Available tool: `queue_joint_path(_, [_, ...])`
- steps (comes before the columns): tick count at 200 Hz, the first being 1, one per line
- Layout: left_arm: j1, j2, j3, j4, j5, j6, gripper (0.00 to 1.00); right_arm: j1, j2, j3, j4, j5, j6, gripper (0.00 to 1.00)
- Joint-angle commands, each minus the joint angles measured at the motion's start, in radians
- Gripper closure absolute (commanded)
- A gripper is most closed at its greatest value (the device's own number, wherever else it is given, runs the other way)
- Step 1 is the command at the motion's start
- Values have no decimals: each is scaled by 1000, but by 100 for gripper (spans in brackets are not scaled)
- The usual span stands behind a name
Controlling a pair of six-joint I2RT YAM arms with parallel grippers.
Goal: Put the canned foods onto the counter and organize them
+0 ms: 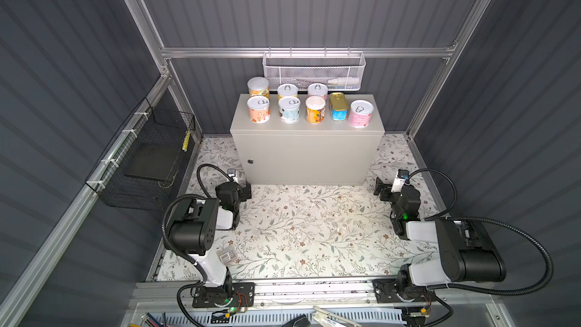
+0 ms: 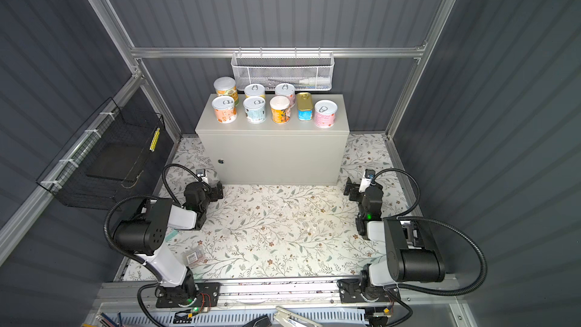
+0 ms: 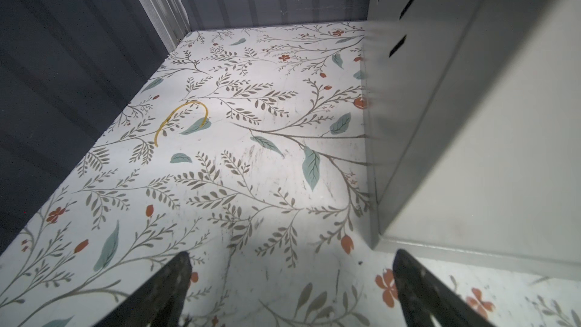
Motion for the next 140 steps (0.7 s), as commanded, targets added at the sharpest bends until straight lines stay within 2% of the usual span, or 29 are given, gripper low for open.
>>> queue_joint_path(1, [-4,-11,0,6,10,-13,0,-3,4,22,-4,-20,-14,1])
queue_joint_path(140, [-4,-11,0,6,10,-13,0,-3,8,26,-9,-32,-18,1])
